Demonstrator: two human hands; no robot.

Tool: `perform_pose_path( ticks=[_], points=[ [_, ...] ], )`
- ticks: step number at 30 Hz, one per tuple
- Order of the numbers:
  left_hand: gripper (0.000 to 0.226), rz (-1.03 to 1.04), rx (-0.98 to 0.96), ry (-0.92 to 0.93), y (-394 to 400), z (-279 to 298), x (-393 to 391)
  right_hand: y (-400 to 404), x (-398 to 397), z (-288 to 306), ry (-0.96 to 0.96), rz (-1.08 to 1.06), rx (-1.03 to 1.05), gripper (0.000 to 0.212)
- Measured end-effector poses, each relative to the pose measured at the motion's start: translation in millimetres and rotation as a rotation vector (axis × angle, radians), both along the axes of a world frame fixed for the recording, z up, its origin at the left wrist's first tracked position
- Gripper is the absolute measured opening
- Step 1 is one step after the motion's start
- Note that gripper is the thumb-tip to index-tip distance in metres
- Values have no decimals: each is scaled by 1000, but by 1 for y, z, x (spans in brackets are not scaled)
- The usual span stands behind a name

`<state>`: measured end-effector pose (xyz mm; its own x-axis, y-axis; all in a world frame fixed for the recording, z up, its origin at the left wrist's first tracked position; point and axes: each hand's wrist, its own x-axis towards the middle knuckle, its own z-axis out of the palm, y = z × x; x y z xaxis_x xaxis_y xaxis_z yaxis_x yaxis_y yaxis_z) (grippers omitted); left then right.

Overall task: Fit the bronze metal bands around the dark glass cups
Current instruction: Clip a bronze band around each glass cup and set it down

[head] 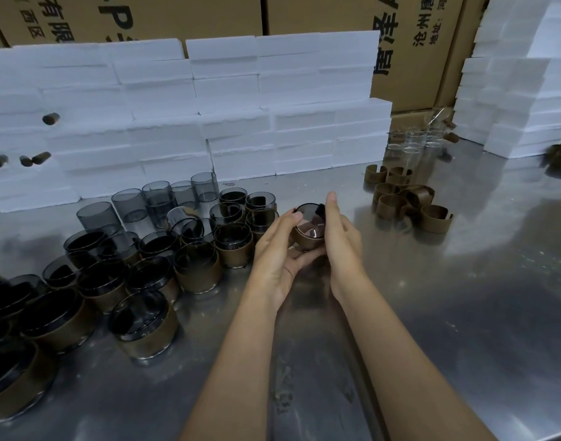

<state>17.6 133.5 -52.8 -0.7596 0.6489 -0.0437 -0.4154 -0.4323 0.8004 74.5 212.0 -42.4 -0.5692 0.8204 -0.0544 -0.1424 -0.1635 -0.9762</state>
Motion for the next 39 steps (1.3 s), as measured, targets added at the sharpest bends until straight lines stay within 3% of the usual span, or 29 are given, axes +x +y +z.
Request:
perform_pose_path(
  ticks=[5, 10, 14, 17, 23, 26, 29, 33, 39],
  points=[
    [29, -50, 15, -12, 0, 5, 4, 4, 1, 2, 29, 23, -74, 53],
    [20, -77, -28, -45, 2, 14, 6, 5, 1, 5, 94, 52, -185, 18],
    [24, -8, -117, -71, 5, 17, 8, 4, 7, 4, 174, 91, -211, 3],
    [28, 41, -187, -34, 9, 16, 12, 3, 9, 5, 190, 96, -237, 3],
    [15, 143, -243, -1, 12, 20, 16, 6, 11, 10, 205, 135, -306, 12],
    [29, 173, -231, -19, 7, 20, 15, 6, 13, 11, 193, 224, -332, 25],
    [37, 135, -220, -33, 4, 19, 15, 3, 12, 9, 157, 202, -288, 26],
    [24, 153, -254, -39, 2, 18, 18, 0, 8, 4, 134, 149, -215, 34],
    [34, 159, -295, -6, 5, 19, 23, -1, 10, 5, 128, 188, -231, 27]
  ],
)
